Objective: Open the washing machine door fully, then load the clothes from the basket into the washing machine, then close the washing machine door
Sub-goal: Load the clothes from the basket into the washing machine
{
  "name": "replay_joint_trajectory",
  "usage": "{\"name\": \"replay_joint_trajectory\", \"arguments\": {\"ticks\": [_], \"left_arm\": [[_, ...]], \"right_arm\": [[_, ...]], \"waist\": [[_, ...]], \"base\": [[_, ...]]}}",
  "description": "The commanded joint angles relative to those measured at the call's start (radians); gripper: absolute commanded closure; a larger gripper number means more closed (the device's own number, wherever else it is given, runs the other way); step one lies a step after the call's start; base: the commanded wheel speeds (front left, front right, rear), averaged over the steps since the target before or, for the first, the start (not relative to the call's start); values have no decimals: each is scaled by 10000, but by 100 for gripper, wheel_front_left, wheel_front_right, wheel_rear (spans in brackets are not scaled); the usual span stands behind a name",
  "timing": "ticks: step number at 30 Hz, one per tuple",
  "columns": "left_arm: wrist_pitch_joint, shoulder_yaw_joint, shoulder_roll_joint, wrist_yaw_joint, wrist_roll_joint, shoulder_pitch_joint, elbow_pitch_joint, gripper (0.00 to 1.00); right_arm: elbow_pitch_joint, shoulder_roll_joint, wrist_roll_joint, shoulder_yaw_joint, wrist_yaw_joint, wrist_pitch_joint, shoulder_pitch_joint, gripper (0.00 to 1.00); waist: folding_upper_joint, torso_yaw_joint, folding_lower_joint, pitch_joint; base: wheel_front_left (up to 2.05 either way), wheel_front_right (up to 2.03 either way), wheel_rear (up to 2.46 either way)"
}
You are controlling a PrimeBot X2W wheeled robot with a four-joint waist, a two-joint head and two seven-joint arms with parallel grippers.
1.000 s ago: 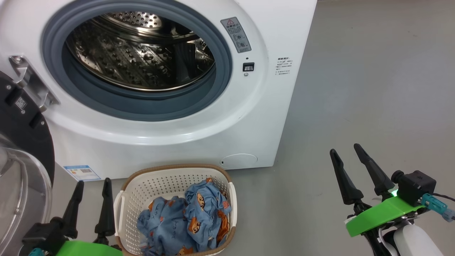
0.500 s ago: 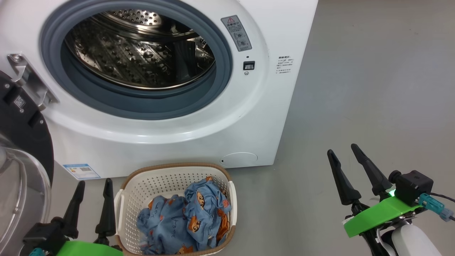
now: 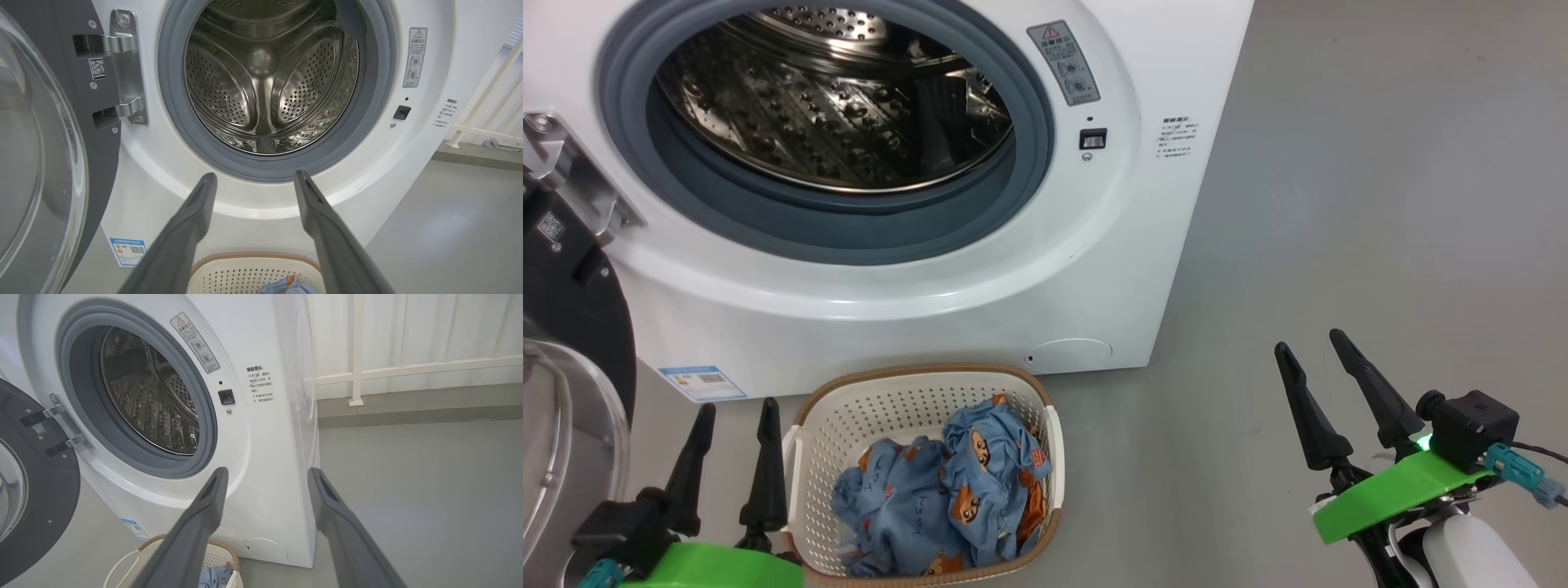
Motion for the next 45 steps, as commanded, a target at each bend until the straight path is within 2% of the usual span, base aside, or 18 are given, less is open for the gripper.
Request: {"name": "replay_joint_trajectory", "arguments": {"ticks": [1,25,38,45], "left_arm": [[-82,313,273,-31,60,-343,-182,0],[-81,-330,773,-32,-472,-1519,546,0],[166,-1008,1216,-32,-999,-2940,2181,0],[152,-1812,1422,-32,-1726,-4098,3554,0]], "right_arm": [[-271,-58,-14,139,63,-120,-318,0],[-642,273,-234,-224,63,-120,-948,0],[-960,565,-317,-330,63,-120,-1549,0],[-1133,707,-436,-391,63,-120,-1882,0]], "waist": [[0,-25,0,66],[0,-298,0,2306],[0,-513,0,3790],[0,-624,0,4732]], "base": [[0,0,0],[0,0,0],[0,0,0],[0,0,0]]}}
